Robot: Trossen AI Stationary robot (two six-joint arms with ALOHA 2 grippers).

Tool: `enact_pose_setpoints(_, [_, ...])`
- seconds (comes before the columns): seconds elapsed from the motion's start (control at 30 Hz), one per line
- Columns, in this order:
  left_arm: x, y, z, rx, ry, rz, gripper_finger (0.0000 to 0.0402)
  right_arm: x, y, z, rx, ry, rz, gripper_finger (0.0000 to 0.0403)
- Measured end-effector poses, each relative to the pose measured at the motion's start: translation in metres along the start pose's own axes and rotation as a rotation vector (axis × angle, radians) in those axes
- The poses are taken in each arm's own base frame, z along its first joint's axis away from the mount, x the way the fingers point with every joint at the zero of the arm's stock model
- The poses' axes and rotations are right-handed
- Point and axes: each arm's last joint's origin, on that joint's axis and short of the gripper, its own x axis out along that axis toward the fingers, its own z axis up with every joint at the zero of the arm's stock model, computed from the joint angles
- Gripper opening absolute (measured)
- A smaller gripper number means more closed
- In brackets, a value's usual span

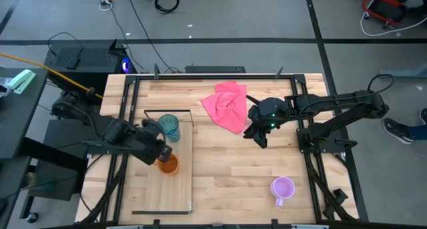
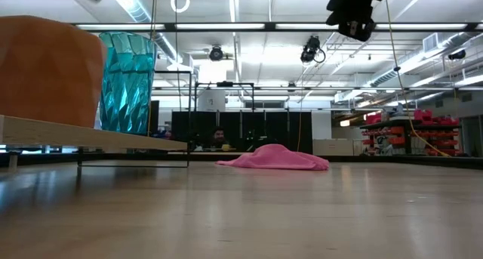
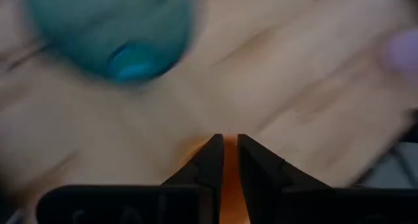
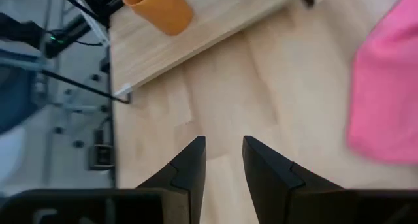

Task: Stack small to large cups/mugs on shelf
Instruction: Put the purple cup on the shelf

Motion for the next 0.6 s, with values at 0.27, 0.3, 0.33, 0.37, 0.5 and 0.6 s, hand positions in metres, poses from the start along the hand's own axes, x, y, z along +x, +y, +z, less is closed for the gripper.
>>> enact_pose_setpoints(0.27, [-0.017,-0.039,0.016,0.31,-0.214,-0.337,0.0052,0.001,0.014,-0.015,0.25,0.097,0.031,0.0109])
enact_pose_setpoints(0.3, [-0.019,-0.042,0.017,0.341,-0.242,-0.364,0.0052,0.0,0.016,-0.018,0.287,0.113,0.029,0.0109])
enact_pose_setpoints(0.33, [-0.02,-0.045,0.018,0.368,-0.267,-0.383,0.0051,0.0,0.018,-0.02,0.328,0.127,0.028,0.0109])
enact_pose_setpoints(0.37, [-0.019,-0.048,0.018,0.391,-0.281,-0.391,0.005,0.0,0.021,-0.023,0.372,0.138,0.03,0.0108])
enact_pose_setpoints(0.5, [-0.008,-0.057,0.017,0.46,-0.314,-0.366,0.0044,-0.003,0.035,-0.035,0.523,0.189,0.037,0.0106])
enact_pose_setpoints(0.6, [0.004,-0.065,0.014,0.483,-0.314,-0.346,0.0041,-0.007,0.045,-0.047,0.597,0.214,0.02,0.0105])
